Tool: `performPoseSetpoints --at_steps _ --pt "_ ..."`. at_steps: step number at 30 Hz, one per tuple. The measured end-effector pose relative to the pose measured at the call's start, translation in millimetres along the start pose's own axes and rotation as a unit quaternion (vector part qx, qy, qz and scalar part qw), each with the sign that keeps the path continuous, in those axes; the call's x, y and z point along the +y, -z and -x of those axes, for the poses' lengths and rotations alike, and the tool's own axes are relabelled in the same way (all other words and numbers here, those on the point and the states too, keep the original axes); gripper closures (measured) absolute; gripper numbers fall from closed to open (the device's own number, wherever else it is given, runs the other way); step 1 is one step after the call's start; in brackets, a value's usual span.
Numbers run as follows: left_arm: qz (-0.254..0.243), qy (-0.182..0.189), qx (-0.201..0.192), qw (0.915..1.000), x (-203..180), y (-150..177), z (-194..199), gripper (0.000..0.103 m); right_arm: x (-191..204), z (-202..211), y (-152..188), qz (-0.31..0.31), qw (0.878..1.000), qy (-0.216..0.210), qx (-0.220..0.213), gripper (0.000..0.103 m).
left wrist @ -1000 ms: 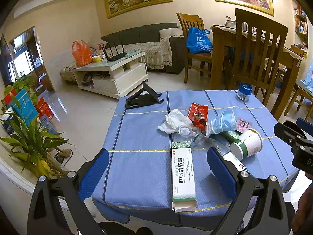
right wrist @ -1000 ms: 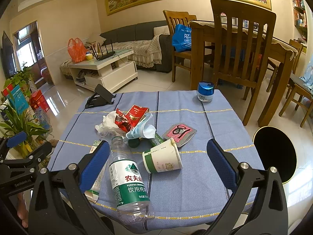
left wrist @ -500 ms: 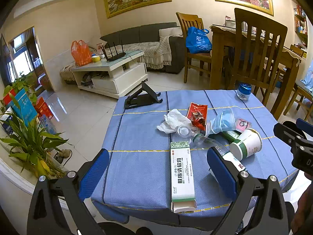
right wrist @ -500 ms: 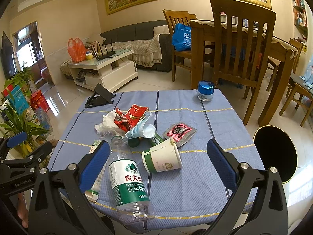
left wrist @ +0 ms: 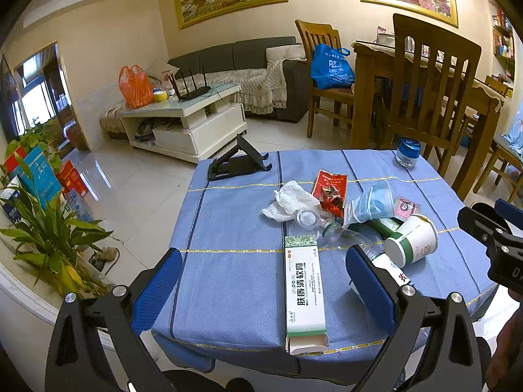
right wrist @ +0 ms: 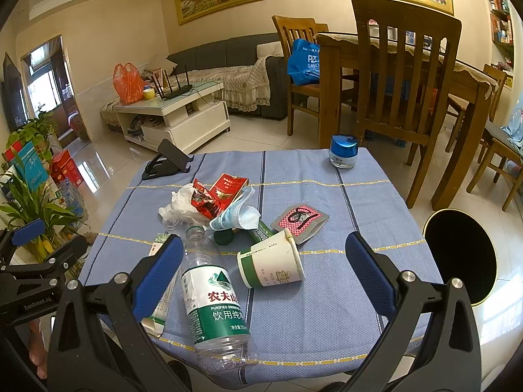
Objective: Collect trash
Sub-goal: 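Grasp the clear water bottle with the right tool while the left tool grasps the white ointment box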
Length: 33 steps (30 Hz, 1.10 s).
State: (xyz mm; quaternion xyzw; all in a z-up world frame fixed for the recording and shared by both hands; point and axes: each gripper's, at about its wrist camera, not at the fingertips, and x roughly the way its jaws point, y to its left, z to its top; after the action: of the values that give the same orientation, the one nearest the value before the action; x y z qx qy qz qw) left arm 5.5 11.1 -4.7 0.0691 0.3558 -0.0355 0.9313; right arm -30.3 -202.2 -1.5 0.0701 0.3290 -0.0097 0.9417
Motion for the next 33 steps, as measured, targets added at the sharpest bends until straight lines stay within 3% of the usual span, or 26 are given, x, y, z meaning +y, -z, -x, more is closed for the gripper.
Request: performPoseSetpoints --at_steps 5,8,10,14,17,21,23,27,30,32,33 --pt "-0.004 -0.007 0.004 1.0000 8.2 -3.7 -4.8 0.006 3.6 1.0 1.1 0.007 1.000 -0.019 -0.002 0.005" --pt "0.001 -0.017 0.004 0.9998 25.5 -8.5 -9.4 0.006 9.8 -2.7 4.9 0.030 0.997 -0.067 0.014 0.005" --pt "0.009 -0.026 0.008 0.9996 40.0 -12.7 -14.8 0.006 21.1 -14.0 10.0 0.056 0.991 -0.107 0.050 0.005" --pt "0.040 -0.021 0.043 0.9980 80.8 -19.0 -42.5 0.006 44.0 -46.0 24.5 0.111 0.982 -0.105 0.110 0.005" --pt "0.051 -0.032 0.064 0.9962 105.9 -19.2 -63.5 0.006 59.5 -64.2 33.1 0.127 0.968 -0.153 0.154 0.005" --pt "0.041 -0.038 0.073 0.9958 131.6 -15.2 -82.5 0.006 80.5 -82.9 40.4 0.178 0.962 -0.110 0.173 0.012" --pt "0.033 -0.042 0.077 0.9956 139.5 -12.6 -87.6 0.006 88.2 -97.3 46.8 0.186 0.955 -0.113 0.201 0.025" --pt "0.045 -0.038 0.100 0.9932 158.2 -5.0 -100.3 0.006 90.7 -120.1 55.5 0.198 0.947 -0.098 0.235 0.026" --pt "0.073 0.002 0.131 0.9887 167.3 1.8 -112.8 0.006 92.9 -138.0 57.0 0.204 0.941 -0.094 0.253 0.028" --pt "0.084 0.028 0.144 0.9856 167.6 5.3 -116.3 0.006 94.0 -143.4 57.5 0.217 0.938 -0.077 0.258 0.041" --pt "0.087 0.037 0.146 0.9847 166.6 6.1 -116.3 0.006 94.5 -145.3 56.4 0.216 0.938 -0.080 0.259 0.041"
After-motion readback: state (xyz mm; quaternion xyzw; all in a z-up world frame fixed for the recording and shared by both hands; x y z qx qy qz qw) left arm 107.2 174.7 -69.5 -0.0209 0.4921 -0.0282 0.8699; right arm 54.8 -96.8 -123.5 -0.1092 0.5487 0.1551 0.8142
